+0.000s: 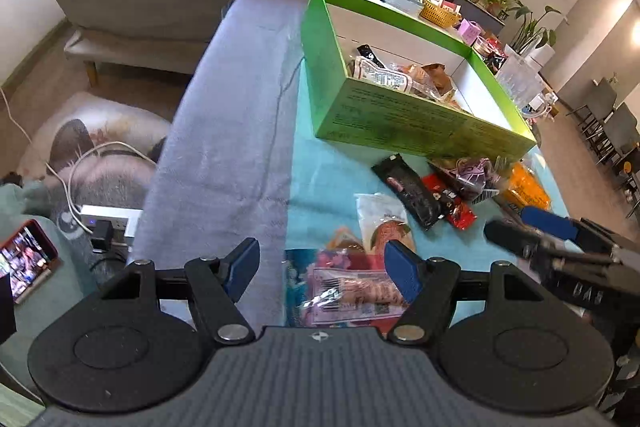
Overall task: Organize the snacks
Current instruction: 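Grasp the pink-and-blue snack packet with the left tool, then lift the pink packet over the box with the left tool while the right grasps a tan bread bag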
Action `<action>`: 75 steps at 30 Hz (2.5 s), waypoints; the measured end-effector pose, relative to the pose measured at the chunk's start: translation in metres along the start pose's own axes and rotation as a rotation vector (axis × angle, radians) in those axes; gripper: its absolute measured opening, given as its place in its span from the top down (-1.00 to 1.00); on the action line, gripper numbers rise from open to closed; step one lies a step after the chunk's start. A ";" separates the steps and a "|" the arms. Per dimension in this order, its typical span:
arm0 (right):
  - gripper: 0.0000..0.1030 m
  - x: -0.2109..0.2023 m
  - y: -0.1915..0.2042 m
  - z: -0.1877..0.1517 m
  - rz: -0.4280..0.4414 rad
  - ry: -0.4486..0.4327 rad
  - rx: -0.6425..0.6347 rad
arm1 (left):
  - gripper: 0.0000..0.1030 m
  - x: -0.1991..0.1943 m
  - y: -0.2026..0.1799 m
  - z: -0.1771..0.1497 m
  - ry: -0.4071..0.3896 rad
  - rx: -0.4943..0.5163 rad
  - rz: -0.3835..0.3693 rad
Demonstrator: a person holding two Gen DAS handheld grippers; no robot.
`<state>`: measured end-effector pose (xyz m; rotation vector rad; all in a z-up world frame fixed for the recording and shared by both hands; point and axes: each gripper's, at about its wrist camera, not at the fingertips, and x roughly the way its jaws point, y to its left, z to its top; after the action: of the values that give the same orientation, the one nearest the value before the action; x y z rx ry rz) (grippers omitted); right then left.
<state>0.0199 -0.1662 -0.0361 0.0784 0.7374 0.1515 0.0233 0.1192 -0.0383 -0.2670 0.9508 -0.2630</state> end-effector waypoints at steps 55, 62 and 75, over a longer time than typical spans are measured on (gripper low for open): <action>-0.17 -0.009 0.020 -0.037 0.132 0.067 -0.239 | -0.41 0.021 -0.039 -0.011 0.105 -0.277 0.236; -0.17 -0.012 -0.005 -0.041 0.077 0.053 -0.168 | -0.14 0.036 -0.068 -0.018 0.013 -0.054 0.294; -0.17 -0.010 -0.017 -0.038 0.113 0.050 -0.071 | 0.33 -0.018 -0.055 -0.009 -0.125 0.007 0.196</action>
<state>-0.0112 -0.1837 -0.0589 0.0488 0.7767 0.2876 0.0002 0.0727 -0.0110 -0.1801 0.8455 -0.0687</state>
